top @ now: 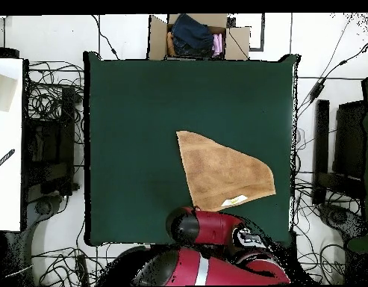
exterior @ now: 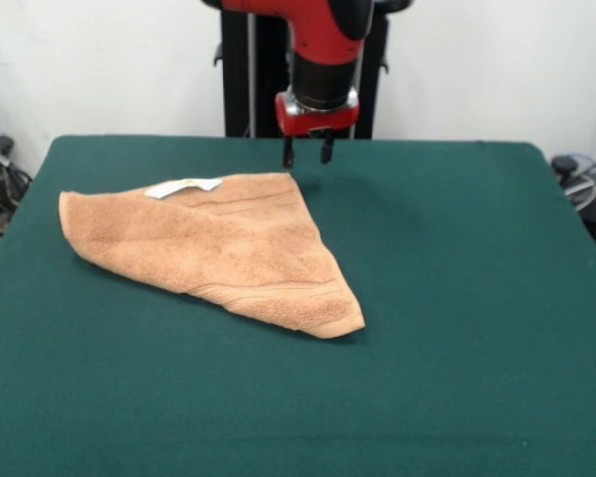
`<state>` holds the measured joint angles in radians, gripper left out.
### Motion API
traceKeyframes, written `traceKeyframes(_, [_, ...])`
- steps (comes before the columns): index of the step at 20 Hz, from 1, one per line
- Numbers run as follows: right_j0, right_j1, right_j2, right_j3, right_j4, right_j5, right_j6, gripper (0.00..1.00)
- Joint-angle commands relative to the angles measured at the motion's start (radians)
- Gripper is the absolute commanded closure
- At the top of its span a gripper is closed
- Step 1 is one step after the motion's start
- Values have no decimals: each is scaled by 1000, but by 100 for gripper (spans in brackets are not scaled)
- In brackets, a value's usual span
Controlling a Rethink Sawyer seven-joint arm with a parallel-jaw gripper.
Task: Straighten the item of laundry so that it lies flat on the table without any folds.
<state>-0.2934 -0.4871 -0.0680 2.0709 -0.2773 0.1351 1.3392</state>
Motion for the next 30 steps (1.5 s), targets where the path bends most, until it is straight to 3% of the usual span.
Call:
traceKeyframes(1, [3, -2, 64, -97, 29, 59, 141, 0])
traceKeyframes(18, [-75, 14, 90, -116, -21, 51, 83, 0])
traceKeyframes(30, [-53, 52, 62, -105, -37, -32, 121, 0])
